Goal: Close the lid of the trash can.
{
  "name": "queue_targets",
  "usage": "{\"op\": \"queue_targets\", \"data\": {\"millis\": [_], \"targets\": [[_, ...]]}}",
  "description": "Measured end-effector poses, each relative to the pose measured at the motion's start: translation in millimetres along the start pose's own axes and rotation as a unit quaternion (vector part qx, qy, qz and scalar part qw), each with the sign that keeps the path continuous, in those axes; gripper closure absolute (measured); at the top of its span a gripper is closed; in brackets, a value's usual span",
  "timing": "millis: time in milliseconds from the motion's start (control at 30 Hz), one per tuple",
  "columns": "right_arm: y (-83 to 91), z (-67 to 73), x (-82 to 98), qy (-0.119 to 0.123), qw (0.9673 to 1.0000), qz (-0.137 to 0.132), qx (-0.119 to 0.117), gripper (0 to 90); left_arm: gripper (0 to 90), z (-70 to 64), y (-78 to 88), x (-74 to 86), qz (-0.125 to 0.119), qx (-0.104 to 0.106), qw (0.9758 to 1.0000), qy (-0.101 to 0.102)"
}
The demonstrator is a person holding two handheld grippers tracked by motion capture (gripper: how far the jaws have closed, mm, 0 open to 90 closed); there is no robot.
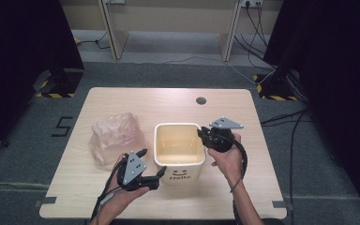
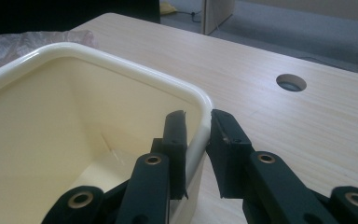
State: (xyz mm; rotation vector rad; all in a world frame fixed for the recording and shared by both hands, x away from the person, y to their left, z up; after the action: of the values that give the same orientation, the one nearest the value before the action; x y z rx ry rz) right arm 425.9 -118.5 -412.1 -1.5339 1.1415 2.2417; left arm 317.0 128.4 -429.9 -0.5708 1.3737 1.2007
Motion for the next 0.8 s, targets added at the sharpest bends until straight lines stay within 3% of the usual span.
{"op": "queue_targets", "data": {"millis": [133, 233, 267, 300, 400, 500, 667, 800], "targets": [[0.0, 0.7, 1.3, 0.004, 1.0, 0.001, -0.001, 75.3, 16.2, -1.8, 2.1, -2.4, -0.008, 0.016, 0.9998, 0.012], [0.2, -0.4, 2.9, 0.001, 1.0, -0.003, -0.007, 73.6, 16.2, -0.2, 1.4, -3.1, -0.011, 0.004, 0.9999, 0.008], [0.1, -0.6, 3.9, -0.003, 0.9999, -0.004, -0.011, 72.5, 16.1, 1.4, -0.6, -2.6, -0.014, -0.003, 0.9999, -0.006], [-0.6, -0.9, 5.4, -0.008, 0.9999, -0.005, -0.014, 70.6, 15.3, 1.4, -1.3, -1.6, -0.011, -0.002, 0.9999, -0.005], [-0.9, -0.3, 7.5, -0.009, 0.9998, -0.008, -0.014, 69.8, 14.8, 2.0, -2.0, 0.9, -0.001, 0.006, 0.9999, 0.014], [-0.9, 0.7, 8.7, -0.007, 0.9999, -0.007, -0.013, 68.4, 14.6, 4.7, -2.5, 1.1, 0.001, 0.01, 0.9998, 0.018], [-1.0, -0.1, 9.1, -0.007, 0.9999, -0.01, -0.009, 66.5, 14.5, 11.0, -5.6, 2.4, 0.011, -0.001, 0.9995, 0.028], [-1.0, 0.0, 9.5, -0.009, 0.9999, -0.011, -0.008, 65.8, 16.1, 11.3, -3.7, 0.5, 0.004, 0.005, 0.9992, 0.038]]}}
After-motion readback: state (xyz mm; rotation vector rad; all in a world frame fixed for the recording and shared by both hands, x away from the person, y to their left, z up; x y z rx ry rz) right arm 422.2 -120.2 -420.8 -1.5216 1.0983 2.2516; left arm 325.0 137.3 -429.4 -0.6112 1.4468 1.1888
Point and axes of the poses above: each handheld gripper's, and its own axes: y roughly backward along the jaws, x roughly out of its underside, z roughly to its left, the point moved 3 cm from there along -y, roughly forward along the jaws, and after that the axes turned 14 degrees about -x, right-handed, at the moved point
